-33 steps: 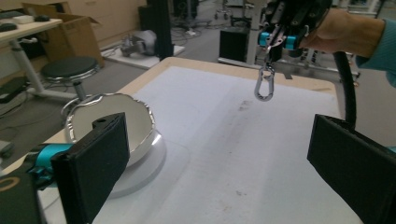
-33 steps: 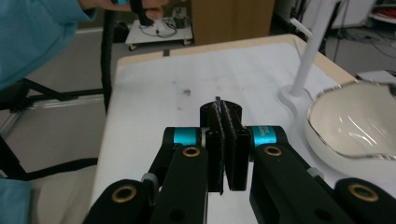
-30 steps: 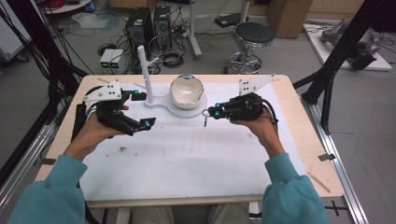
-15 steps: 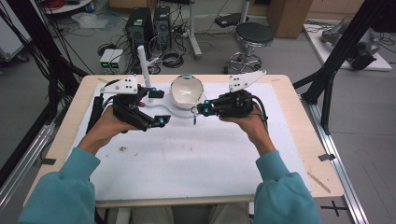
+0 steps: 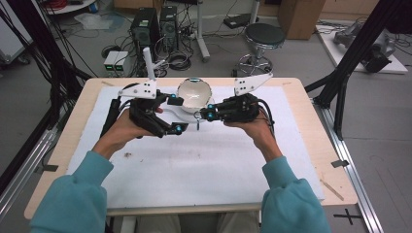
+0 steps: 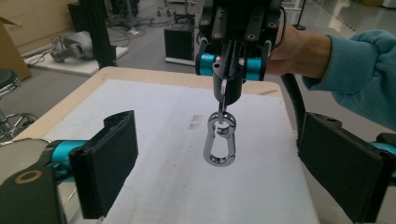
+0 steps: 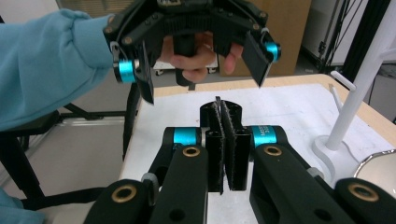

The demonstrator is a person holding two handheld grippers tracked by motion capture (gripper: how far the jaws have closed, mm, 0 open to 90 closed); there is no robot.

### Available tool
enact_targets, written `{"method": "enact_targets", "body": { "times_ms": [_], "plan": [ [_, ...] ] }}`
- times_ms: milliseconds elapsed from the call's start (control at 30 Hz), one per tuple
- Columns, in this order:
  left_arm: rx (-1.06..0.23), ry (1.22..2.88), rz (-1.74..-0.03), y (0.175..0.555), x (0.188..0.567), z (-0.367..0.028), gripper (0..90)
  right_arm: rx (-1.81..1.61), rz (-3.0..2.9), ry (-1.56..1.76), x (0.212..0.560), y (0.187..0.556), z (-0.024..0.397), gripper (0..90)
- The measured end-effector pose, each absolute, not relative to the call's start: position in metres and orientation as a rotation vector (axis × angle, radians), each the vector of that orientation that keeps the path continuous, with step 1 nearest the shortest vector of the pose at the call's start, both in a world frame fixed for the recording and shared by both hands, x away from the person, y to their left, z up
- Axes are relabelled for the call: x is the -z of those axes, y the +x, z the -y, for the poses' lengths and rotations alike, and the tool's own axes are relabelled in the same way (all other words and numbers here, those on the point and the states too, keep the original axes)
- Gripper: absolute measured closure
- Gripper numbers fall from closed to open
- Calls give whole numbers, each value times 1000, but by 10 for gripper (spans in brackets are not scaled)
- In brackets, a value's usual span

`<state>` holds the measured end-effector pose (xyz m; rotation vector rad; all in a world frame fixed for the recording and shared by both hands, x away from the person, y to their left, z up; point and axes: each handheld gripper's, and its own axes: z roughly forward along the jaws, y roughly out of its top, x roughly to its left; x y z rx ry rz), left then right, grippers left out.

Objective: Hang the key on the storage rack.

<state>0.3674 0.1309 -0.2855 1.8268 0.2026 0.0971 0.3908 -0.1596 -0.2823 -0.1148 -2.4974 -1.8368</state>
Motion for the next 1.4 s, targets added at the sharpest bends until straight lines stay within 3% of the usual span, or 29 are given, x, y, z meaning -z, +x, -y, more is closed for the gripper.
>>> {"method": "enact_targets", "body": {
  "times_ms": [333,767,1400],
  "plan": [
    [-70,1799,-197,369,287,-126,247,1844,2466,-114,283,391,158,887],
    [-19,1785,-206,371,289,-127,542,1853,2447,-116,283,391,158,888],
    [7,1763,-215,371,290,-123,763,1853,2433,-104,283,390,158,887]
  ]
}}
